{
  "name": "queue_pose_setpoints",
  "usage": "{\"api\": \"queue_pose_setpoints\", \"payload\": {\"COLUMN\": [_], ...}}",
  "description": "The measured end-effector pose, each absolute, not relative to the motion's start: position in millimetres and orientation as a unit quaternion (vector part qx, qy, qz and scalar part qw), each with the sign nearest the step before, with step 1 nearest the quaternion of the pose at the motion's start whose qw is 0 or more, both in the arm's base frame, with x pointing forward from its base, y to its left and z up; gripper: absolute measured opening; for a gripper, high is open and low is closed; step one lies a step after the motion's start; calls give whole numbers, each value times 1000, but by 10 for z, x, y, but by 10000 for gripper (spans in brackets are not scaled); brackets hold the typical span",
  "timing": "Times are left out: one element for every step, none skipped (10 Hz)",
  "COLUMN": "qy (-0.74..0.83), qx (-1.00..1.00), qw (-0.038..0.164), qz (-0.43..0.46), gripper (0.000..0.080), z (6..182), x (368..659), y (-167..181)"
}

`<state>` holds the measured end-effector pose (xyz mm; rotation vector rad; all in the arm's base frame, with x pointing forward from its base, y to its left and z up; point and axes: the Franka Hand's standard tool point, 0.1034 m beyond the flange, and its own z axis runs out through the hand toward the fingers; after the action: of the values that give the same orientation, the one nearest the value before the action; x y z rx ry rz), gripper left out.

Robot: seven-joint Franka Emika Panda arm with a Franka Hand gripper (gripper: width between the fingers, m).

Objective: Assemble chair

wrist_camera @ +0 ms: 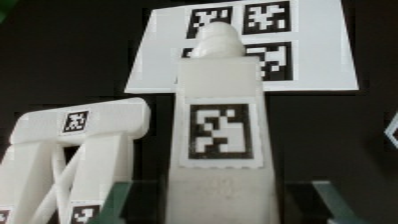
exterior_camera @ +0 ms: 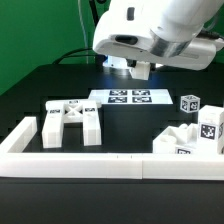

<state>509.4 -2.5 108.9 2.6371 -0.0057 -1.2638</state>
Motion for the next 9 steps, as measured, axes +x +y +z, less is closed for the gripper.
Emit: {"api": "queue_pose_setpoints", "payload": {"qy": [-4,-9,-10,-17,-36,-48,-63,-70,-68], "qx": [897,899,900,901,902,902,902,903,906], "qw": [107,95,95,81,50,34,8,4,3], "qz": [-429,-428,-426,-426,-427,-427,-426,-424,-418], "gripper": [291,291,291,291,291,291,291,291,291], "z": [1080,1079,1089,1092,1083,1078,1074,1068,1083], "x": [5105,5117,5129,5133,5136,5137,5143,5152,5189], "y": [6,37,44,43,28,-9,-14,-55,-37]}}
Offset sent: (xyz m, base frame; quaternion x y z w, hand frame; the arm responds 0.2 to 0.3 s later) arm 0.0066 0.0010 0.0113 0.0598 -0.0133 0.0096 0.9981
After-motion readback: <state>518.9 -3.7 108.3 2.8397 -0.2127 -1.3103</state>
